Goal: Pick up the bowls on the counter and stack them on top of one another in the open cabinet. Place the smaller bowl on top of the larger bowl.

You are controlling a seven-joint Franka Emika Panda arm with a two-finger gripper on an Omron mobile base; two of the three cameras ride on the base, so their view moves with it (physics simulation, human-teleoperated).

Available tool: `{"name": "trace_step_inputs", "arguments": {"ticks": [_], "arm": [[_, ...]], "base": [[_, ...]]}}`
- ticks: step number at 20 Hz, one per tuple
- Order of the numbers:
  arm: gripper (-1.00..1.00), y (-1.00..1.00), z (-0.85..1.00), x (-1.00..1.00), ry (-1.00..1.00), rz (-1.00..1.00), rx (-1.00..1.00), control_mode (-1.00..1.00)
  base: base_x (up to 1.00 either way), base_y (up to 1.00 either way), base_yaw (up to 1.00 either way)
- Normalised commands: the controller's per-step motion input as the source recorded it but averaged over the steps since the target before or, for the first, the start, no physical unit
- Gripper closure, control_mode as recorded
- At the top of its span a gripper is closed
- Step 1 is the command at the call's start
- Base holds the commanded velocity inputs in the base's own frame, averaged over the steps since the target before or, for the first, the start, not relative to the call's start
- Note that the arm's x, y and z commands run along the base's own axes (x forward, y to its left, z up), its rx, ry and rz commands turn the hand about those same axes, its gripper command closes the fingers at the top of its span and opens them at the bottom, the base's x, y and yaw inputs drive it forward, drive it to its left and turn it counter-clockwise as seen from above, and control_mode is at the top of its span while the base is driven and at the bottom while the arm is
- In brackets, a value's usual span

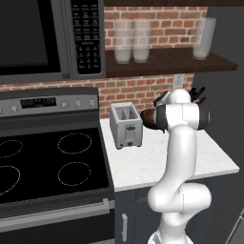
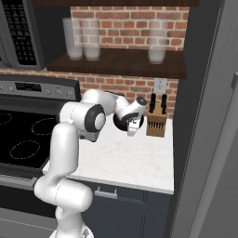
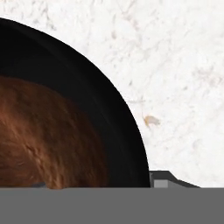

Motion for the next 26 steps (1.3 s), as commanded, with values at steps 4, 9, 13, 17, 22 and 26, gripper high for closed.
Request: {"name": "trace_step_inputs", "arguments": {"ticks": [4,9,13,17,22,26], "arm": [[1.00,0.00,-0.14,0.00,0.00,0.00,0.00,-1.00],[1.00,0.00,-0.01,-0.16,-0.08,0.00,0.00,-1.00],[1.00,0.06,0.00,-0.56,-0.26,0.00,0.00,-1.00],[1.00,0.13,0.17,-0.67,-0.24,0.00,0.00,-1.00],[1.00,0.14,0.38,-0.73,-0.10,0.00,0.00,-1.00],[1.00,0.04,0.60,-0.77,-0.10,-0.03,0.00,-1.00]], "base": [[0.00,0.00,0.00],[0.00,0.00,0.00],[0.00,0.00,0.00],[0.00,0.00,0.00],[0.00,0.00,0.00],[0.00,0.00,0.00]]}}
